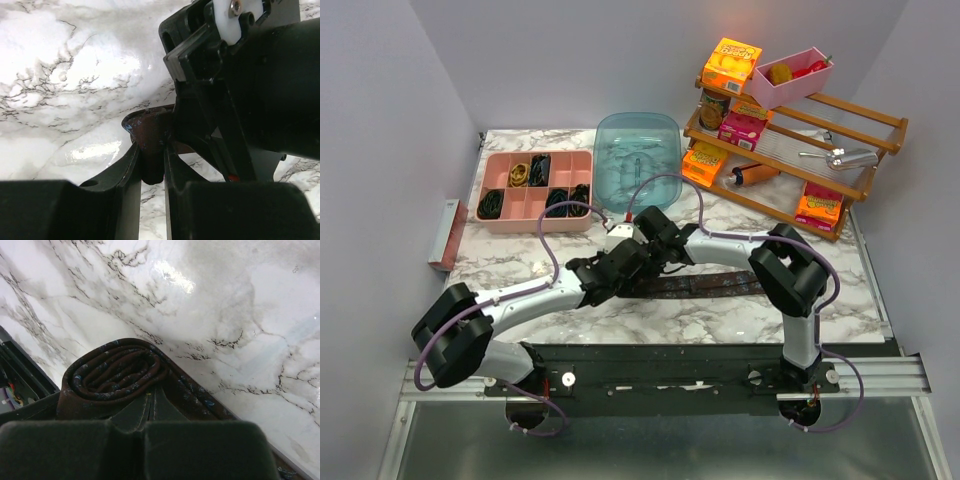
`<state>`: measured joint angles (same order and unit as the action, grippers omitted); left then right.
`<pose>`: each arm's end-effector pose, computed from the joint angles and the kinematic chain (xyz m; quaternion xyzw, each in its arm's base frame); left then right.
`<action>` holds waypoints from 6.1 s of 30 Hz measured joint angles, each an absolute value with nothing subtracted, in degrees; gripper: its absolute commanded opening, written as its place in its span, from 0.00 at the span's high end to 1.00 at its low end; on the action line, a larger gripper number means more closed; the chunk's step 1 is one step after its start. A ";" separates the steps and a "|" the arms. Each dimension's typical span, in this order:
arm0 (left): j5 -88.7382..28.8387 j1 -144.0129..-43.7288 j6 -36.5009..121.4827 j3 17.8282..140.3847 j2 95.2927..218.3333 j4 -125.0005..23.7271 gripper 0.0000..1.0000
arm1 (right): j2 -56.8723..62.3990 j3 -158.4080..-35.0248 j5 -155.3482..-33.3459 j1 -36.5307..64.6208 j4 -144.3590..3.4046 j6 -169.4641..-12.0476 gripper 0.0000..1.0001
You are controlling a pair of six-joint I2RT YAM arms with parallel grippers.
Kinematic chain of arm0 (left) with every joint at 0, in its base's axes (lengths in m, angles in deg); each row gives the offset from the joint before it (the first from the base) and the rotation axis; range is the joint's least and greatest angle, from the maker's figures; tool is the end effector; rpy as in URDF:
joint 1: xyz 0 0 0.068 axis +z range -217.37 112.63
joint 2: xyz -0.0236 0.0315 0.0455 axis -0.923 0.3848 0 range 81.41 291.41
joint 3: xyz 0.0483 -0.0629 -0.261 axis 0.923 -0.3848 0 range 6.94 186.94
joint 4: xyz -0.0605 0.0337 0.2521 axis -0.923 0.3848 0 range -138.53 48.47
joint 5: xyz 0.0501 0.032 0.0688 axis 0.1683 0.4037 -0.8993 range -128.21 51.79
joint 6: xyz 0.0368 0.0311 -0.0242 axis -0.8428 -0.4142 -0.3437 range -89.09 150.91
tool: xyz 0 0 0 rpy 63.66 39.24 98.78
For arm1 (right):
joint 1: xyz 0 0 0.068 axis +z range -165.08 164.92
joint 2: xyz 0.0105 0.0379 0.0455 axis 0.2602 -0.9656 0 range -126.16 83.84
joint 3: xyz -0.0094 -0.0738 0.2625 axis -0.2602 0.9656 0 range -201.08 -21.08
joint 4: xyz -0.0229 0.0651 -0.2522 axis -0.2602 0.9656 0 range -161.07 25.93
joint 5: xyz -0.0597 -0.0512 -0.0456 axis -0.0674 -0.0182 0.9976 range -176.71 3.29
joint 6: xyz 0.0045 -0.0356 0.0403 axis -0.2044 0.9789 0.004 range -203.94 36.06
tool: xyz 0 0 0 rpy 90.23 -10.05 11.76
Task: Roll the ties
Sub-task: Roll the tie at the center of the board.
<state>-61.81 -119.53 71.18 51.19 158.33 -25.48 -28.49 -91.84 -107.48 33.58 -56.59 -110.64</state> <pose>0.1701 -0.1957 0.2008 0.0370 0.9366 -0.0731 0.3407 0.2569 0.3112 0.1510 -0.2310 0.9135 0.3120 0.1218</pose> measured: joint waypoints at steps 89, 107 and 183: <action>-64.49 -130.07 67.66 65.24 175.75 -23.15 0.33 | -17.21 -81.51 -103.85 21.56 -57.90 -108.93 1.00; -54.57 -121.65 69.37 51.06 157.94 -34.49 0.24 | -8.99 -78.69 -110.08 21.56 -60.35 -106.79 1.00; -20.43 -103.10 86.02 26.47 168.58 -87.01 0.48 | -15.79 -77.09 -108.20 25.71 -59.74 -104.06 1.00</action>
